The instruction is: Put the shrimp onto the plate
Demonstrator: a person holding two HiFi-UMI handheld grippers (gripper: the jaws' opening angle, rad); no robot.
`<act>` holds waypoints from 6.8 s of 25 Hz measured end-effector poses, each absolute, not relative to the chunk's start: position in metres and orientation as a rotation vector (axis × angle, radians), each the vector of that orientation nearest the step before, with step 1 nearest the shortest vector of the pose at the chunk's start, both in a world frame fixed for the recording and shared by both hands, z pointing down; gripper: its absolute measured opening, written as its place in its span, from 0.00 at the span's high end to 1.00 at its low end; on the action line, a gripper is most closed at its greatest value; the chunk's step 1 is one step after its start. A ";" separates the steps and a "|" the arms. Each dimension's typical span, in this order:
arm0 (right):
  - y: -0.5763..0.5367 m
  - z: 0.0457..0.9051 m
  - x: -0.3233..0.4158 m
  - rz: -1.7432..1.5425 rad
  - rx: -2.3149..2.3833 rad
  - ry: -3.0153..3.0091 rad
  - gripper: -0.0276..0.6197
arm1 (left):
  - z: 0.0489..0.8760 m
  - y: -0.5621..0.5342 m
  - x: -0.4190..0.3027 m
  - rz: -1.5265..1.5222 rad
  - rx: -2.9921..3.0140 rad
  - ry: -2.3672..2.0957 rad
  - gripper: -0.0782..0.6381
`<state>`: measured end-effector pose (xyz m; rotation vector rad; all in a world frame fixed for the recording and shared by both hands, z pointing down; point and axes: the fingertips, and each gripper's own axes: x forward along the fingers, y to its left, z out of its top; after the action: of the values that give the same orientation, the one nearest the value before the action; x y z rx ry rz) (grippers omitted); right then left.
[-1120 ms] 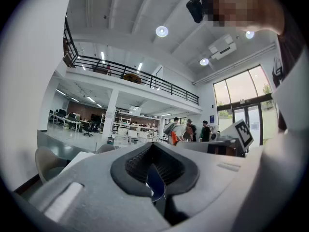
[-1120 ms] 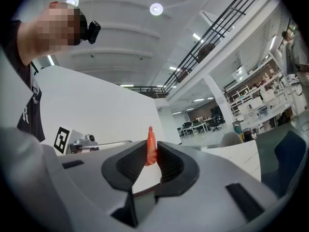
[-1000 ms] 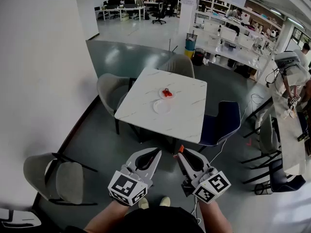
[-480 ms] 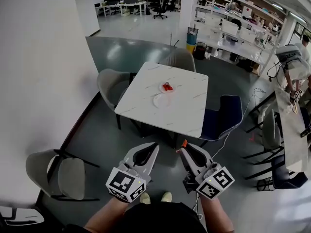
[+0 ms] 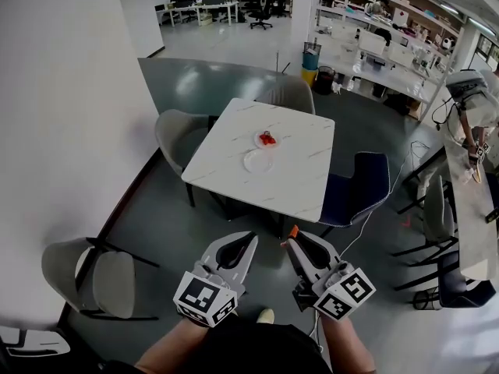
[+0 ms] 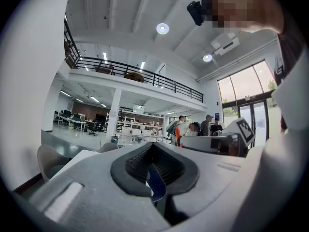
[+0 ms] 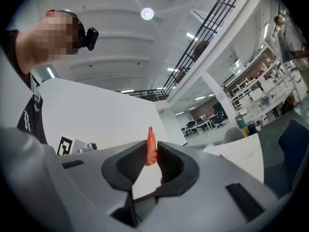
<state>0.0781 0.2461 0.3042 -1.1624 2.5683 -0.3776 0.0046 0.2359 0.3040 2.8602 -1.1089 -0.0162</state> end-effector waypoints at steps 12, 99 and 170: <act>0.215 0.314 0.087 -0.403 -1.156 2.573 0.85 | 0.311 0.206 0.010 -0.013 2.844 -1.144 0.88; -0.282 0.741 0.071 -1.072 -1.652 3.447 0.85 | 0.551 -0.290 0.014 0.270 2.481 -1.206 0.88; -0.118 0.347 0.003 -0.258 -1.677 2.698 0.95 | 0.331 -0.109 -0.025 -0.022 2.796 -0.963 0.88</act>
<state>0.0027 -0.1177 0.3466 -1.6770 2.6981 -0.2584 -0.0247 -0.1090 0.3309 2.7964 -0.9631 -0.0217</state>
